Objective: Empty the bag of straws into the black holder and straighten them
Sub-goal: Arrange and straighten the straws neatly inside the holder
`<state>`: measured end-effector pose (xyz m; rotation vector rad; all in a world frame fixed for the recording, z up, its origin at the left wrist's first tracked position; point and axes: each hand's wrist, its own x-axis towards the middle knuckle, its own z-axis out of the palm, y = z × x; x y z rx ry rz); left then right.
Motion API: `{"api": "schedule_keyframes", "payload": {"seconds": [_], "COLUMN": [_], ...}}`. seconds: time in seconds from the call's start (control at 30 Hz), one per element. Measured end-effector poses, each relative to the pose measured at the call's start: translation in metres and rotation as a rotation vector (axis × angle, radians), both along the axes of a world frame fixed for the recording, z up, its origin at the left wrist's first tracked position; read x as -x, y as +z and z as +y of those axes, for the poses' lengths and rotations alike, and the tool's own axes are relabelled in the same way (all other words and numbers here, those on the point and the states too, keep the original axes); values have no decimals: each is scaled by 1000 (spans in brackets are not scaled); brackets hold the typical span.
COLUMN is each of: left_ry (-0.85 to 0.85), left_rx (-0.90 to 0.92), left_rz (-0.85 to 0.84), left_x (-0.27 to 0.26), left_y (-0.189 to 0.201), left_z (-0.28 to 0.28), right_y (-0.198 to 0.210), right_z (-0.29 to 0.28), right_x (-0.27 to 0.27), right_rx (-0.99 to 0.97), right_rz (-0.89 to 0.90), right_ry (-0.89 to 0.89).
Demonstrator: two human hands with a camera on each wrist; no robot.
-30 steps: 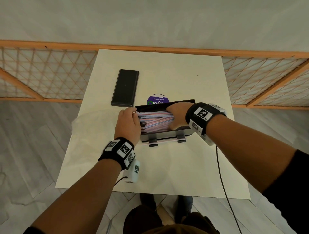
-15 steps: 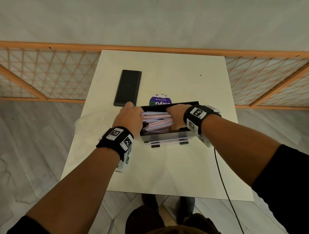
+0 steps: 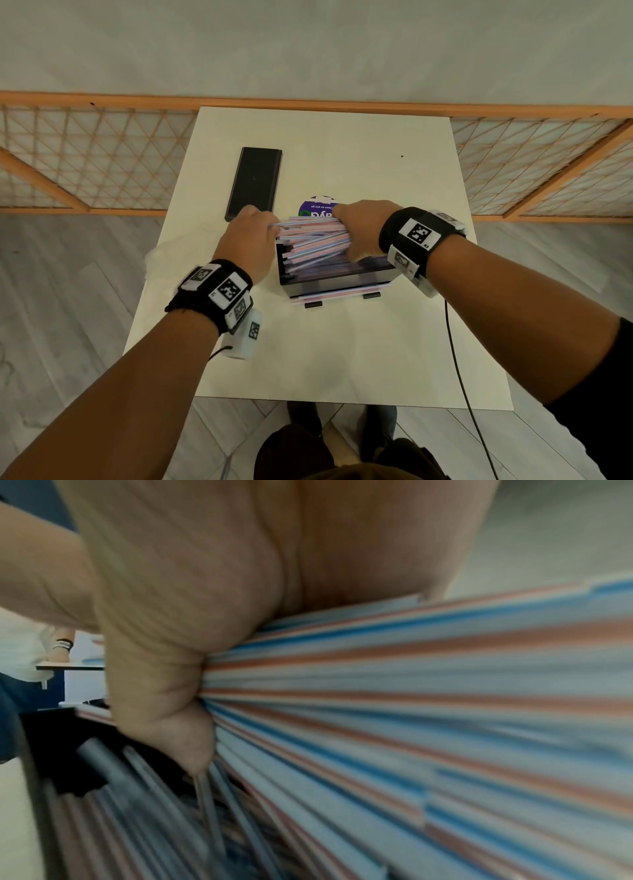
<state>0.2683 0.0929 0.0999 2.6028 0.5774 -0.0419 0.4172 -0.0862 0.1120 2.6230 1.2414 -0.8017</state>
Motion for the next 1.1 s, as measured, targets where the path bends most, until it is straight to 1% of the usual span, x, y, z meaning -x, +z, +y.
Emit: {"api": "schedule_keyframes", "payload": {"seconds": [0.07,0.17,0.23,0.33,0.4,0.5,0.63,0.77,0.87,0.93,1.0,1.07,1.1], "left_ry": [58,83,65,27,18,80,131,151,143,102,24,-75,-114], "left_rx": [95,204,220,174,153,214,275,250,219,172,93,3,-9], "left_rz": [-40,-43,-31,-24,-29,-36,-50,-27,-23,-9,-7,-5,-6], "left_x": [1,2,5,11,13,15,18,22,19,15,12,9,9], "left_y": [-5,-17,-22,-20,-18,-13,-9,-13,-16,-17,-18,-18,-20], "left_z": [0,-4,-10,-19,-22,-21,-19,-15,-20,-25,-30,-36,-38], "right_y": [6,10,8,0,-6,-6,7,24,32,29,20,11,8], "right_z": [-3,-6,-6,-5,-6,-8,-19,-43,-66,-80,-89,-90,-89], "right_x": [-1,0,3,12,17,20,16,4,-9,-17,-18,-12,-7], "right_rx": [-23,-42,-49,-58,-63,-109,-165,-156,-178,-235,-231,-203,-203], "right_rz": [-14,-11,21,83,75,41,4,-64,-95,-76,-35,17,47], "right_ry": [1,-4,-4,15,38,58,42,-30,-198,-364,-495,-506,-493]}}
